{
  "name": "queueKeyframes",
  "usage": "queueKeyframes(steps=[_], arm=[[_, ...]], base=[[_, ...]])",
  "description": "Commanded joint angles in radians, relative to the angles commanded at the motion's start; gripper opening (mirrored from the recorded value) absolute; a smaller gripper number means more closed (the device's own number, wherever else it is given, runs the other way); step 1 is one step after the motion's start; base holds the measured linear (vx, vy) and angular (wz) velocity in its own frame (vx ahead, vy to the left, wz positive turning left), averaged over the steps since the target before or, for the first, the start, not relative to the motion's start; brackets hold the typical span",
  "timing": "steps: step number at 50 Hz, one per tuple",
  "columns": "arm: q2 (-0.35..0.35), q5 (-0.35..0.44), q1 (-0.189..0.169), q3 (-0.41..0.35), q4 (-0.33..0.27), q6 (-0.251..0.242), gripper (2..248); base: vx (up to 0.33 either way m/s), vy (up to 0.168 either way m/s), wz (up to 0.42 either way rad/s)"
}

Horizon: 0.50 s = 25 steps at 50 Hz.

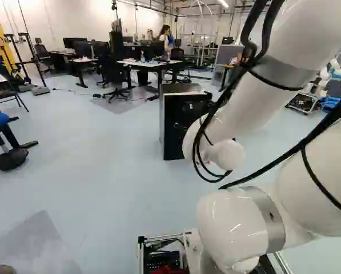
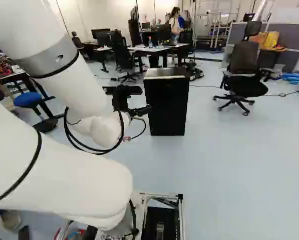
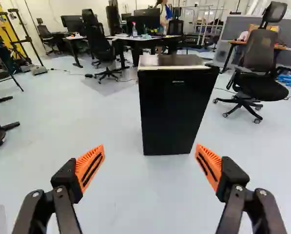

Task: Grab a drink from the fridge

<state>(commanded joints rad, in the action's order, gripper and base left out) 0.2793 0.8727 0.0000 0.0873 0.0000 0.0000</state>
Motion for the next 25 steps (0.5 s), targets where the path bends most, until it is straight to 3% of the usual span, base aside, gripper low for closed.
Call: queueKeyframes(steps=[25], arm=[[0.000, 0.000, 0.000, 0.000, 0.000, 0.000, 247]], base=[[0.000, 0.000, 0.000]])
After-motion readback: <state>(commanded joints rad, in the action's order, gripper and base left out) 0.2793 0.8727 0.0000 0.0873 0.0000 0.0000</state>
